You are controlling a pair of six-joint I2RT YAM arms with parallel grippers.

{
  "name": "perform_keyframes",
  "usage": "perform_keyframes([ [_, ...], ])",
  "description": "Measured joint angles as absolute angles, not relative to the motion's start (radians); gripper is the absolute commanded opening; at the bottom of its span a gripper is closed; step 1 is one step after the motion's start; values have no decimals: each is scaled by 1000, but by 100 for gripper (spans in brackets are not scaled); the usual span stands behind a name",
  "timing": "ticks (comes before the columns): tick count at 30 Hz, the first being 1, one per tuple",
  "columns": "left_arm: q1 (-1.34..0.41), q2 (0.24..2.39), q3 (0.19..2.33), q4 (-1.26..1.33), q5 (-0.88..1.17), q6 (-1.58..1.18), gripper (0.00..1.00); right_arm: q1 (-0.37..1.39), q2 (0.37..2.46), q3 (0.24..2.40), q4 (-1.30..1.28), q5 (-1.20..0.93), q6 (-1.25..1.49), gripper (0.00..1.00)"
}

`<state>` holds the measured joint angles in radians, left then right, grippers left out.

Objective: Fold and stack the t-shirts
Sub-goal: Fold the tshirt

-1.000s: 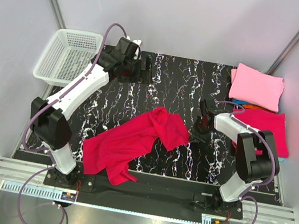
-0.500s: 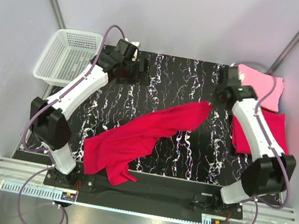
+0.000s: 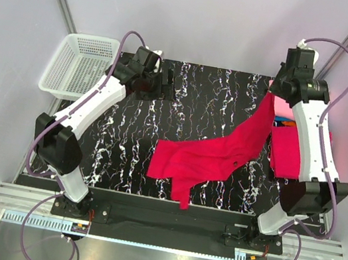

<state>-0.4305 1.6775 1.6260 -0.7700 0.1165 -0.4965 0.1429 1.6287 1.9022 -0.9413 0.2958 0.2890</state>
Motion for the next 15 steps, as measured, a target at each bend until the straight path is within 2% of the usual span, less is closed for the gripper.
perform_keyframes([
  [5, -430, 1683, 1626, -769, 148, -507, 99, 141, 1683, 1952, -943, 138, 260, 0],
  [15, -430, 1781, 1641, -759, 218, -565, 99, 141, 1711, 2354, -1008, -192, 131, 0],
])
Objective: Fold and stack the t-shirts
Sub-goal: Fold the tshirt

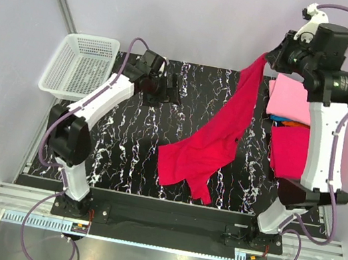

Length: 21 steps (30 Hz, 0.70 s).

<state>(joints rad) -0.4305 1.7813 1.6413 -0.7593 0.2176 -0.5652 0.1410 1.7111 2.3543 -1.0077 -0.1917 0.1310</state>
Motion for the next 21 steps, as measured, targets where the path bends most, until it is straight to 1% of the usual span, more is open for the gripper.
perform_keyframes([
  [5, -430, 1930, 1705, -735, 365, -627, 99, 141, 1626, 2369, -1026, -311, 104, 0],
  [9, -433, 2068, 1758, -721, 493, -678, 99, 141, 1554, 2294, -1041, -353, 94, 0],
  [12, -436, 2169, 1783, -654, 610, -746, 99, 141, 1531, 2248, -1047, -370, 90, 0],
  [14, -438, 2232, 1779, -537, 701, -844, 99, 141, 1529, 2228, -1047, -381, 89, 0],
  [15, -438, 2259, 1758, -438, 746, -923, 99, 141, 1529, 2220, -1048, -385, 90, 0],
  [18, -440, 2313, 1635, -39, 840, -1223, 99, 141, 1526, 2198, -1055, -389, 90, 0],
  [20, -442, 2368, 1596, 204, 880, -1424, 99, 141, 1519, 2187, -1063, -388, 90, 0],
  [21, -443, 2387, 1593, 284, 896, -1479, 99, 141, 1514, 2181, -1065, -387, 90, 0],
])
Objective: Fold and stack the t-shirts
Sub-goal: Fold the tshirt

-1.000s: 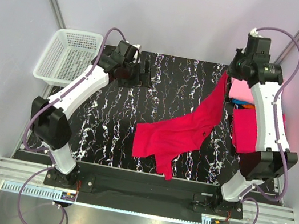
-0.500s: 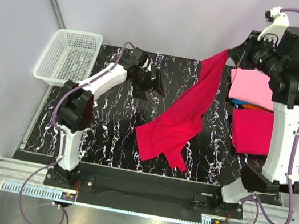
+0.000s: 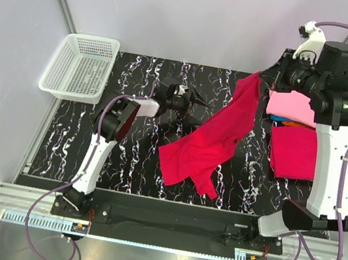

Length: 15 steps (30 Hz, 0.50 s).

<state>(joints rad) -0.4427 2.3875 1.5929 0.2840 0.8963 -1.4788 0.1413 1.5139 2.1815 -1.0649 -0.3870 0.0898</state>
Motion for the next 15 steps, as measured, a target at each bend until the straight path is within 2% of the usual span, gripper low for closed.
perform_keyframes([
  [3, -446, 2401, 1594, 406, 924, -1592, 99, 141, 1494, 2170, -1071, -384, 90, 0],
  [5, -451, 2400, 1623, 394, 935, -1577, 95, 141, 1478, 2164, -1072, -380, 90, 0],
  [7, -461, 2400, 1656, 358, 939, -1541, 89, 141, 1466, 2157, -1072, -375, 90, 0],
  [13, -506, 2378, 1744, 184, 940, -1364, 91, 141, 1455, 2125, -1071, -349, 90, 0],
  [15, -521, 2358, 1750, 133, 941, -1304, 88, 141, 1455, 2112, -1071, -342, 90, 0],
])
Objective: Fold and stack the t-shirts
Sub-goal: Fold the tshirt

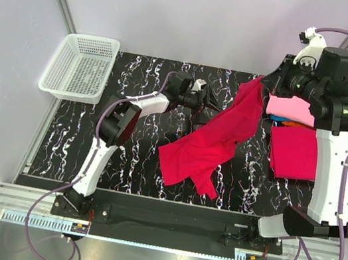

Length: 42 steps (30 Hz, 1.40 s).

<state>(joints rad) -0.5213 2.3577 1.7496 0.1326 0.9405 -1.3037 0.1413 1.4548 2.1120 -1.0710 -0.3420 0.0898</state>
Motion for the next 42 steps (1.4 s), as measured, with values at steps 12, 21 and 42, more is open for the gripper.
perform_keyframes([
  [12, -578, 2229, 1720, 32, 1026, -1126, 0, 141, 1455, 2094, -1069, -269, 90, 0],
  [21, -571, 2106, 1708, -104, 1023, -995, 0, 141, 1454, 2094, -1072, -126, 86, 0],
  [42, -543, 2175, 1819, -472, 817, -778, 60, 141, 1363, 2081, -1103, -70, 118, 0],
])
